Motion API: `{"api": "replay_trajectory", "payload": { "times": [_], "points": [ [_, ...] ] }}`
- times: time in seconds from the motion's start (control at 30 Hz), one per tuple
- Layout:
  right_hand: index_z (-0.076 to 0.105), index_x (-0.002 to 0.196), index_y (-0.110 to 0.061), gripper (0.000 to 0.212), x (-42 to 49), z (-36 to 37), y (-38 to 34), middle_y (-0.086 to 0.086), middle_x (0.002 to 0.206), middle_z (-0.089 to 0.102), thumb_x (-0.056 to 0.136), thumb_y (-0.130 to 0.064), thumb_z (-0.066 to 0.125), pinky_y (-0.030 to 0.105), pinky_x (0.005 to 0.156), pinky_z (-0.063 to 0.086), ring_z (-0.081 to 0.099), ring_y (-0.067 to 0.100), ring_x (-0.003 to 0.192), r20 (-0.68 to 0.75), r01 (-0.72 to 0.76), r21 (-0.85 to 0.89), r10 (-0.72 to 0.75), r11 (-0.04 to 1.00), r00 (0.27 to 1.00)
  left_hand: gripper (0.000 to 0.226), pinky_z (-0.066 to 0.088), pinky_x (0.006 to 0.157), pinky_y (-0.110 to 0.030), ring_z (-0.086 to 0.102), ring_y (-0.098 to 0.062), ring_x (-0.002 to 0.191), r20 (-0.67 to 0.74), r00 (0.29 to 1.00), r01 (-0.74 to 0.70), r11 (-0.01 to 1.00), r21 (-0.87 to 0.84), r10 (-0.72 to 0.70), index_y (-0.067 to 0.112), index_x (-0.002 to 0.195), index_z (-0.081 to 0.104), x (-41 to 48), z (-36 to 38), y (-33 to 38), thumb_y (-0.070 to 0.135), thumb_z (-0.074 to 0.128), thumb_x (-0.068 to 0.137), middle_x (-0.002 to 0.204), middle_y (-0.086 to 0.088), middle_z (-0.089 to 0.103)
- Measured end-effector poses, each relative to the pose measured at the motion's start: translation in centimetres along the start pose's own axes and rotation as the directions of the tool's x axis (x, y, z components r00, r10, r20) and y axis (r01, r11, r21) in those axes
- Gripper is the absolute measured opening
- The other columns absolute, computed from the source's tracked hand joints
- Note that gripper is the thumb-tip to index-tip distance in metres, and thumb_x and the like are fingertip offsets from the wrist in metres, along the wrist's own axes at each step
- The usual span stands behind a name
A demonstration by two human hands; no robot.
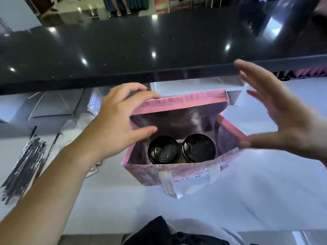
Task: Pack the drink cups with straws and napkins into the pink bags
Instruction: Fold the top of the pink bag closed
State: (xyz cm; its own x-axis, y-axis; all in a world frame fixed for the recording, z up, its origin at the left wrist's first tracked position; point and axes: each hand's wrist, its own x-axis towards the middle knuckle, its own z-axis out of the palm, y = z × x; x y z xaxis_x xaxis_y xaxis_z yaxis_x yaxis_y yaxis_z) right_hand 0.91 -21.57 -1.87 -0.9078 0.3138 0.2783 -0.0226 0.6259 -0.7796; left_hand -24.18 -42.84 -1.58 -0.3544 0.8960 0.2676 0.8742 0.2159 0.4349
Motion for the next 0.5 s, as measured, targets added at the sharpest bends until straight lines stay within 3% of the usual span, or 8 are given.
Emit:
{"api": "replay_trajectory", "payload": {
  "times": [0.1,0.17,0.3,0.4,0.5],
  "points": [
    [0.001,0.151,-0.058,0.129,-0.9,0.7,2.1,-0.031,0.162,0.002,0.052,-0.077,0.081,0.036,0.118,0.022,0.006,0.000,0.152,0.126,-0.118,0.030,0.113,0.993,0.986,0.067,0.042,0.104,-0.035,0.046,-0.011,0.126,0.057,0.994,-0.106,0.978,0.181,0.097,0.034,0.139,0.054,2.0,1.0,0.8,0.028,0.081,0.078,0.137,0.013,0.050],
    [-0.006,0.150,-0.057,0.136,-1.3,1.6,3.2,-0.033,0.161,-0.002,0.049,-0.075,0.083,0.032,0.121,0.017,0.004,-0.004,0.151,0.150,-0.161,0.027,0.156,0.987,0.976,0.067,0.049,0.094,-0.038,0.052,-0.015,0.122,0.098,0.980,-0.194,0.939,0.285,0.172,0.033,0.139,0.054,3.3,1.8,0.9,0.026,0.080,0.078,0.134,0.011,0.055],
    [-0.012,0.151,-0.053,0.143,-0.9,2.5,4.8,-0.034,0.161,-0.003,0.050,-0.066,0.088,0.039,0.122,0.017,0.003,-0.006,0.150,0.171,-0.207,0.075,0.192,0.975,0.966,0.052,0.054,0.075,-0.037,0.065,-0.026,0.099,0.140,0.941,-0.339,0.851,0.402,0.309,0.023,0.130,0.062,4.9,2.8,0.5,0.014,0.071,0.079,0.116,0.004,0.069],
    [-0.012,0.150,-0.057,0.142,-0.4,2.2,5.1,-0.041,0.157,-0.004,0.050,-0.063,0.089,0.035,0.121,0.015,0.000,-0.008,0.149,0.206,-0.199,0.079,0.179,0.977,0.962,0.043,0.058,0.067,-0.040,0.069,-0.025,0.089,0.120,0.944,-0.329,0.873,0.361,0.306,0.026,0.122,0.067,4.9,2.1,1.2,0.020,0.055,0.081,0.102,0.006,0.074],
    [-0.009,0.149,-0.060,0.139,0.2,1.6,5.0,-0.038,0.159,-0.003,0.050,-0.064,0.089,0.031,0.121,0.015,0.003,-0.007,0.149,0.235,-0.177,0.062,0.158,0.982,0.959,0.037,0.056,0.079,-0.031,0.069,-0.013,0.083,0.213,0.968,-0.166,0.973,0.159,0.131,0.038,0.122,0.067,4.6,0.8,1.7,0.025,0.046,0.095,0.094,0.008,0.076]
  ]
}}
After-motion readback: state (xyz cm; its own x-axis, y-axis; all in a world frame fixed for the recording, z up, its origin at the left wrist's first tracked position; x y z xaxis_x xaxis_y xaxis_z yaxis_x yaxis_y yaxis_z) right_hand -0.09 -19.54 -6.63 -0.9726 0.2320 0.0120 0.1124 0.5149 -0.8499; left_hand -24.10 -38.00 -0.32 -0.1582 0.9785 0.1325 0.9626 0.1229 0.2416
